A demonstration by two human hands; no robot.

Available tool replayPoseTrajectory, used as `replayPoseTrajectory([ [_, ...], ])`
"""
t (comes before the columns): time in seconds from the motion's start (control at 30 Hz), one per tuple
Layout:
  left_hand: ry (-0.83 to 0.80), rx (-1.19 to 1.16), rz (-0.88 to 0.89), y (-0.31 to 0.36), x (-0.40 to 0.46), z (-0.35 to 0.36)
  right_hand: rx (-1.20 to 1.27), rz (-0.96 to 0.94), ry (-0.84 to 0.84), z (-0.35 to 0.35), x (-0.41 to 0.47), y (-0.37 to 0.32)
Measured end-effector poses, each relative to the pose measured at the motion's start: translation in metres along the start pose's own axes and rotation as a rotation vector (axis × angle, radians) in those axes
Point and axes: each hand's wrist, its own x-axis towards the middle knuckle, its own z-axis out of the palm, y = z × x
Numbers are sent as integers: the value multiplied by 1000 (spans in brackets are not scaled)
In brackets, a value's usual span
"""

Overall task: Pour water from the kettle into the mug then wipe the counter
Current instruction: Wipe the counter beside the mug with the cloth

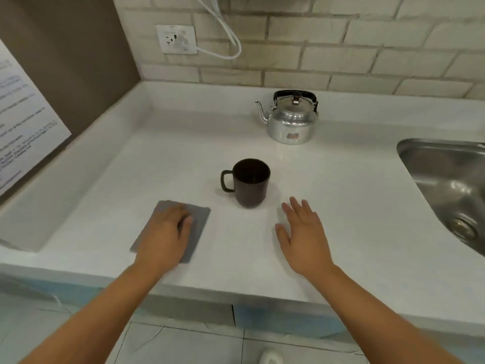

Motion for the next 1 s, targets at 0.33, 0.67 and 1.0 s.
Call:
replayPoseTrajectory([
  [0.33,-329,306,198,-13,15,18,-67,50,-74,20,-22,-11],
  [0.67,-352,353,136,0,103,29,-72,52,-71,22,-23,-8],
  [1.0,-322,290,208,6,-37,19,-41,116,-5,12,-25,-6],
])
